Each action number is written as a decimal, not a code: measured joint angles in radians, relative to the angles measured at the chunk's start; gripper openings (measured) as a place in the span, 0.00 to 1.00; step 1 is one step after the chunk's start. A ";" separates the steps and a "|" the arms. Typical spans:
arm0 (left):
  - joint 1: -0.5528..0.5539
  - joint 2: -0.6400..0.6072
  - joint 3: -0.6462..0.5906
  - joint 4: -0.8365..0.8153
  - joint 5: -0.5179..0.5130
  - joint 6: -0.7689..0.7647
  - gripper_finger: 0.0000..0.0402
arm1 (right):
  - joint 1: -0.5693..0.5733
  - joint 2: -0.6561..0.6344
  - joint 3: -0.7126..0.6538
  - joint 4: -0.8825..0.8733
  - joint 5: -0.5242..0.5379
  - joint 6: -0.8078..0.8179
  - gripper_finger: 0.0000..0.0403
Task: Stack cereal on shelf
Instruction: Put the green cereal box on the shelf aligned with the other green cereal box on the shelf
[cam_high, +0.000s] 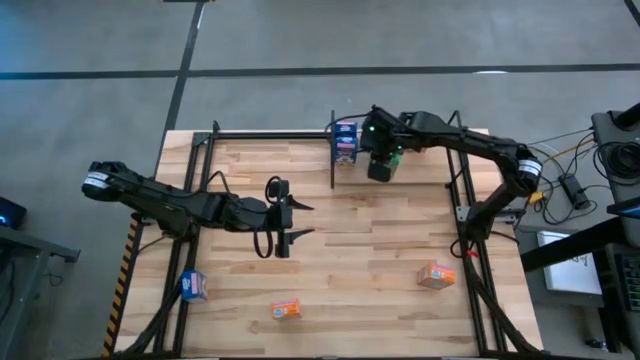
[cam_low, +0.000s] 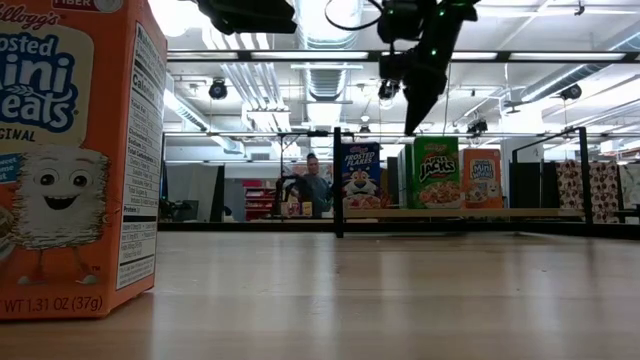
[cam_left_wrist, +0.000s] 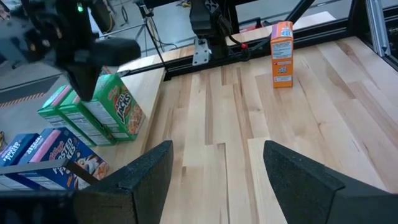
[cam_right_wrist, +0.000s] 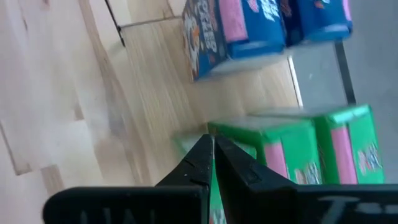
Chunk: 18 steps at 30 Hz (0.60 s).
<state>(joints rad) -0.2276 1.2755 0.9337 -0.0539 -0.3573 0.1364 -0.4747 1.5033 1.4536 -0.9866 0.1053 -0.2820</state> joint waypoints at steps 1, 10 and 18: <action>0.000 0.000 0.000 -0.001 0.000 0.000 0.58 | 0.000 -0.011 0.000 -0.014 0.000 0.006 0.02; 0.000 0.000 0.000 -0.002 0.000 -0.007 0.58 | -0.007 -0.128 0.000 -0.236 0.089 0.122 0.02; 0.000 0.000 0.000 -0.003 0.000 -0.011 0.58 | -0.043 -0.161 -0.046 -0.287 0.124 0.168 0.02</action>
<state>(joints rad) -0.2276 1.2755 0.9337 -0.0570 -0.3573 0.1249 -0.5173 1.3426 1.4079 -1.2737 0.2293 -0.1143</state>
